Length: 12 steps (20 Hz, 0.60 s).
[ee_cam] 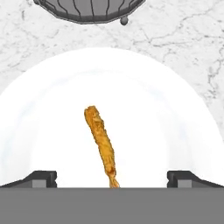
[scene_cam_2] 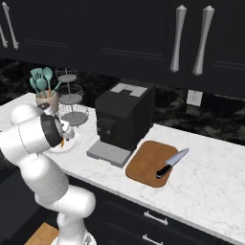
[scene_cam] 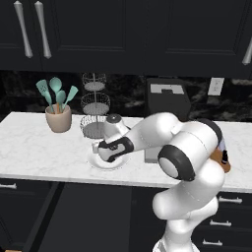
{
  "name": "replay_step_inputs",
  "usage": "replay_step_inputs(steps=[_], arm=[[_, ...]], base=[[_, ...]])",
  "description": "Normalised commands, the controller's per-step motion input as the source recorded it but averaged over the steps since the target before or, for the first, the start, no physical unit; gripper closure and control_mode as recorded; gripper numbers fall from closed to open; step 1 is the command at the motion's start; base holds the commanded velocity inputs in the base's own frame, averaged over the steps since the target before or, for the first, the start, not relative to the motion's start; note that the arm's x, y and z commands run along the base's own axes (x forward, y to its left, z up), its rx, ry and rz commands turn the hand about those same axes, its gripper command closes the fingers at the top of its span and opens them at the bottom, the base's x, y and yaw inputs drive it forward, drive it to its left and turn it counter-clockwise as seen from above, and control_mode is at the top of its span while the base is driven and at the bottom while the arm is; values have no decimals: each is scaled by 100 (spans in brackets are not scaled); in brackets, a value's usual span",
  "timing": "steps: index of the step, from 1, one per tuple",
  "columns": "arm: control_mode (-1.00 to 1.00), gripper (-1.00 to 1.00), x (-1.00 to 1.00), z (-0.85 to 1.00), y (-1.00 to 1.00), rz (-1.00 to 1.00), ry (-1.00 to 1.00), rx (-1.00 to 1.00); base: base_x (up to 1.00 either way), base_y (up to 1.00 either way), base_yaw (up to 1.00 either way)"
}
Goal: Pick up the knife from the drawer and place it on the cutting board. Then place the meat from the plate to the cutting board.
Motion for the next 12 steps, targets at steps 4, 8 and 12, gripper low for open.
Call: replay_step_inputs(steps=[4, 8, 12], arm=[[-100, -100, 1, -12, 0, 0, 0, -1], [-100, -100, 18, -8, 0, 0, 0, 0], [-100, -100, 24, -12, 0, 0, 0, 0]], base=[[0, 0, 0], [0, 0, 0], [0, 0, 0]])
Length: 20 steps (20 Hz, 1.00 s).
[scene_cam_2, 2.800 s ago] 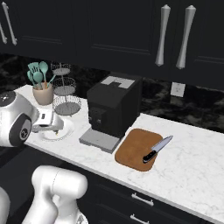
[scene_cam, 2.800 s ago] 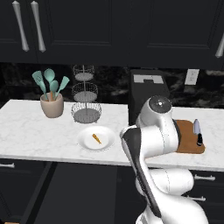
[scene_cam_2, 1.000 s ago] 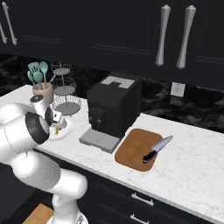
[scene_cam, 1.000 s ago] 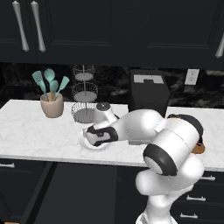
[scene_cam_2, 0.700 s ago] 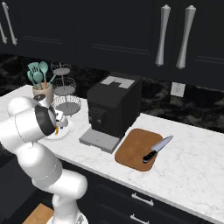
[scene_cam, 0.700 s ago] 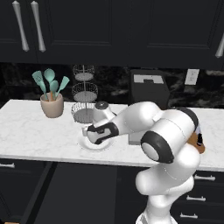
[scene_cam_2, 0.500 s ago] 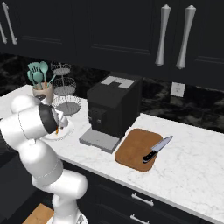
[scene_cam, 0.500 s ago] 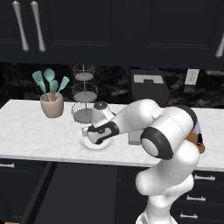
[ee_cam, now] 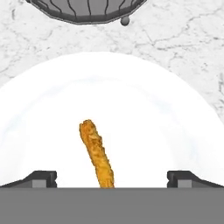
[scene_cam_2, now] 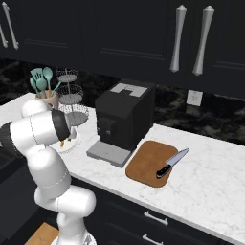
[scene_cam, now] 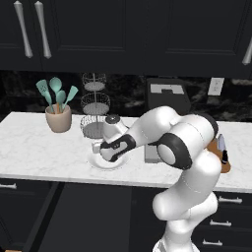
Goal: Pick up the knife from the drawer and place it on the cutting board. Then place the meat from the plate to the cutting board.
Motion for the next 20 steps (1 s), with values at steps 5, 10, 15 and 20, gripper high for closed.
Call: replay_step_inputs(steps=[5, 10, 15, 20], arm=[[-100, -100, 18, -19, 11, 0, 0, -1], [-100, -100, 17, -14, 11, 0, 0, 0], [-100, -100, 19, -19, 1, 0, 0, 0], [-100, 100, 5, -21, 0, 0, 0, 0]], base=[[0, 0, 0], [0, 0, 0], [0, 0, 0], [0, 0, 0]])
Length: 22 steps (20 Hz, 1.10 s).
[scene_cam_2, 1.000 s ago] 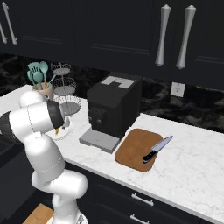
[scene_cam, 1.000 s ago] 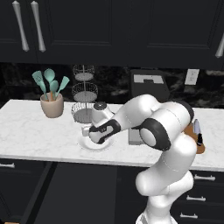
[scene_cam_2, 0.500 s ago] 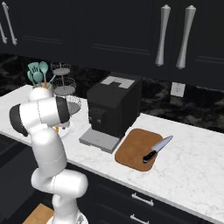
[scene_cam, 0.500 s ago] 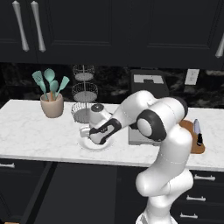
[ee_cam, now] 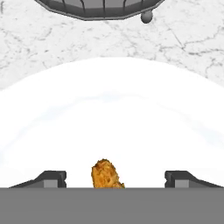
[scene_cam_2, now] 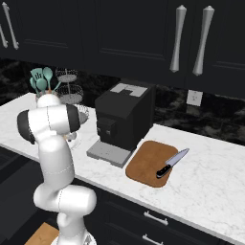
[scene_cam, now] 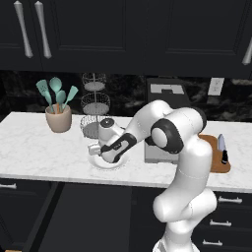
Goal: Pick up the knife from the drawer and place it on the cutting board. Then place the meat from the plate to the cutting board.
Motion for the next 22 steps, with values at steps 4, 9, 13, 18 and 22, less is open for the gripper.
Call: replay_step_inputs(steps=[4, 9, 13, 18, 22], arm=[[-100, 100, 1, -11, 0, 0, 0, 0], [-100, 100, 0, -6, 0, 0, 0, 0], [-100, 100, 0, -7, 0, 0, 0, 0], [-100, 100, -38, 5, -3, 0, 0, 0], [-100, 100, -89, 3, -11, 0, -6, 0]], base=[[0, 0, 0], [0, 0, 0], [0, 0, 0], [0, 0, 0], [0, 0, 0]])
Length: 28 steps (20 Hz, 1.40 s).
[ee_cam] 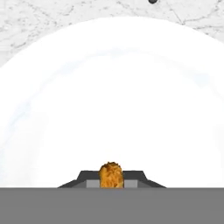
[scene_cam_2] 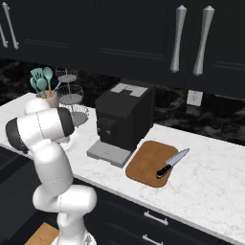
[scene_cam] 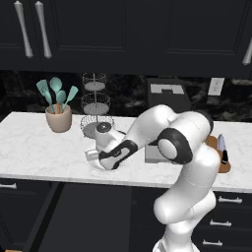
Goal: Pick up the knife from the drawer and place it on the cutting board. Then place the meat from the plate to the cutting board.
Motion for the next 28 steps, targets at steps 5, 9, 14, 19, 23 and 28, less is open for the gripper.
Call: replay_step_inputs(steps=[5, 9, 14, 19, 23, 28], arm=[[-100, 100, -38, 58, -1, -1, -7, 3], [-100, 100, -13, 94, 0, -2, -5, 5], [-100, 100, -20, 74, -6, -7, -11, 2], [-100, 100, -62, 21, -17, -8, -33, 0], [-100, 100, -66, 16, -44, -13, -28, 0], [-100, 100, -15, 62, -79, -28, 4, 2]], base=[[0, 0, 0], [0, 0, 0], [0, 0, 0], [0, 0, 0], [0, 0, 0], [0, 0, 0]])
